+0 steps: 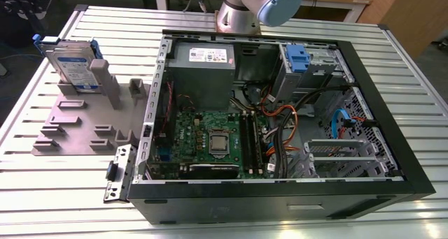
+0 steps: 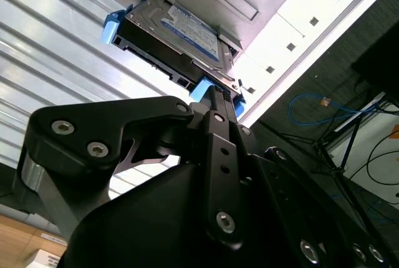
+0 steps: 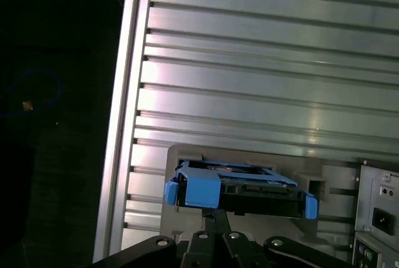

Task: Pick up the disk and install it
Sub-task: 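Pick up the disk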

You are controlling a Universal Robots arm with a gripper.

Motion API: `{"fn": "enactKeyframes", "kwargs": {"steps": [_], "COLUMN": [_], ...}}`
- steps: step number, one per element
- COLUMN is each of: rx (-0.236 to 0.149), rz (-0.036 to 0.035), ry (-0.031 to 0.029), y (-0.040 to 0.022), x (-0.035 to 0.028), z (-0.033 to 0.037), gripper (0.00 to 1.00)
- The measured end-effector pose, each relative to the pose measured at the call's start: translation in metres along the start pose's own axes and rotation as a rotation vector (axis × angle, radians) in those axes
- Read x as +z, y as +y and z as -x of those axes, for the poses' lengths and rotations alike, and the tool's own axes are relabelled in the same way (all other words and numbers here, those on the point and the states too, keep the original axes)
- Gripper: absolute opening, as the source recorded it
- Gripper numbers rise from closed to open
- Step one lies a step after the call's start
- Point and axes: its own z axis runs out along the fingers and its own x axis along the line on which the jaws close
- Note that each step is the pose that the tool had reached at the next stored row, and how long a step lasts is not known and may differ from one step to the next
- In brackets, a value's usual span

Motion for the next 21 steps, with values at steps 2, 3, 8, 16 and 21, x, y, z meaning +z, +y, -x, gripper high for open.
{"fn": "enactKeyframes", "kwargs": {"steps": [2,3,8,16,21], "rx": [0.000,0.000,-0.017,-0.082,-0.123], "rz": [0.0000,0.0000,0.0001,0.0006,0.0010], "ry": [0.0000,0.0000,0.0008,0.0035,0.0053], "y": [0.0000,0.0000,0.0000,0.0000,0.0000], "x": [0.0000,0.0000,0.0000,0.0000,0.0000], "z": [0.0000,0.0000,0.0000,0.0000,0.0000], "gripper": [0.11,0.11,0.11,0.11,0.11]}}
